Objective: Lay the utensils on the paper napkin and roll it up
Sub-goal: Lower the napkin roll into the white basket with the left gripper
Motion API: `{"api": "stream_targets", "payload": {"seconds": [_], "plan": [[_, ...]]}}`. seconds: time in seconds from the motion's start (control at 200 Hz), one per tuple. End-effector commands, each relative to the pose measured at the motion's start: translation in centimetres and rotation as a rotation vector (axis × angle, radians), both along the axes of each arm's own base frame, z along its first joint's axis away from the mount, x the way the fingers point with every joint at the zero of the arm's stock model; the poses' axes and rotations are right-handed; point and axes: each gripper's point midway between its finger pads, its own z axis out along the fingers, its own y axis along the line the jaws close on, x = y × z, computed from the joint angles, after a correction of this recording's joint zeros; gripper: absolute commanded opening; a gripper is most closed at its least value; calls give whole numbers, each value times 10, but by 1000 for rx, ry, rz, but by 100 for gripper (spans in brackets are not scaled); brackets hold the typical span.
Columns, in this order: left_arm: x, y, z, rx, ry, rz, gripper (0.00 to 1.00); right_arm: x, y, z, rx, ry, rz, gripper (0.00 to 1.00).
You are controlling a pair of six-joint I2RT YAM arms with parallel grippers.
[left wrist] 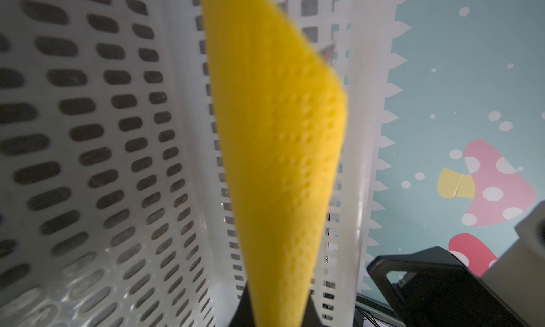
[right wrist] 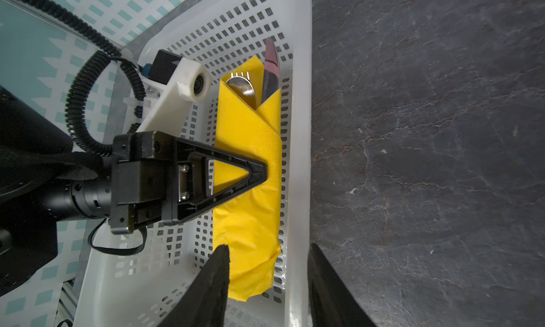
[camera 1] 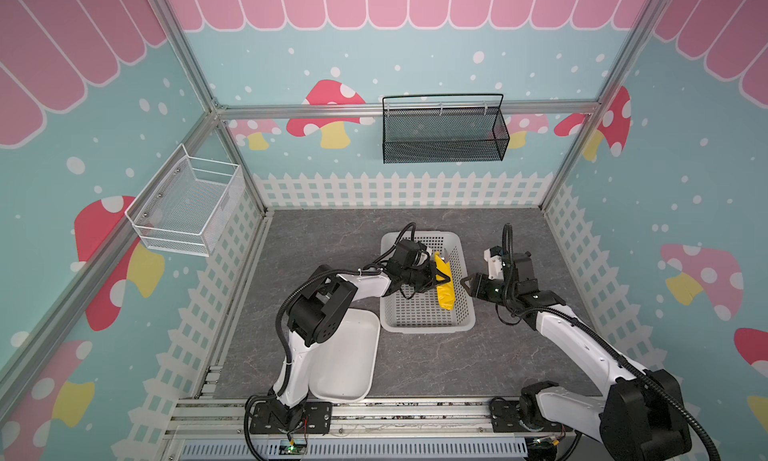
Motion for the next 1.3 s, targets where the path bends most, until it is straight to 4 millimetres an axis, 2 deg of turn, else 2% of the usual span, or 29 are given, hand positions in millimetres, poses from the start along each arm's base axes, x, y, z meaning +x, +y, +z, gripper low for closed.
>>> {"api": "stream_targets", "payload": {"seconds": [0.0,0.365,0.756,0.926,0.981,1.196,1.291], "plan": [[5,-6,-4,22,-27,-3,2,-7,-1,-2,1,7,-4,46],[8,-10,-33,51,7,-1,3,-10,0,-6,14,22,-6,46],[3,-3,-60,156,36,-8,14,-11,2,-6,32,28,-7,46],[1,1,-60,197,28,-8,20,-11,2,-4,37,24,-9,46],[1,3,-60,220,22,-9,25,-11,1,-3,36,20,-12,46],[2,11,-49,280,-16,5,33,-11,1,0,36,12,-13,46],[2,16,-43,313,-39,9,41,-11,-1,1,26,6,-17,46]]}}
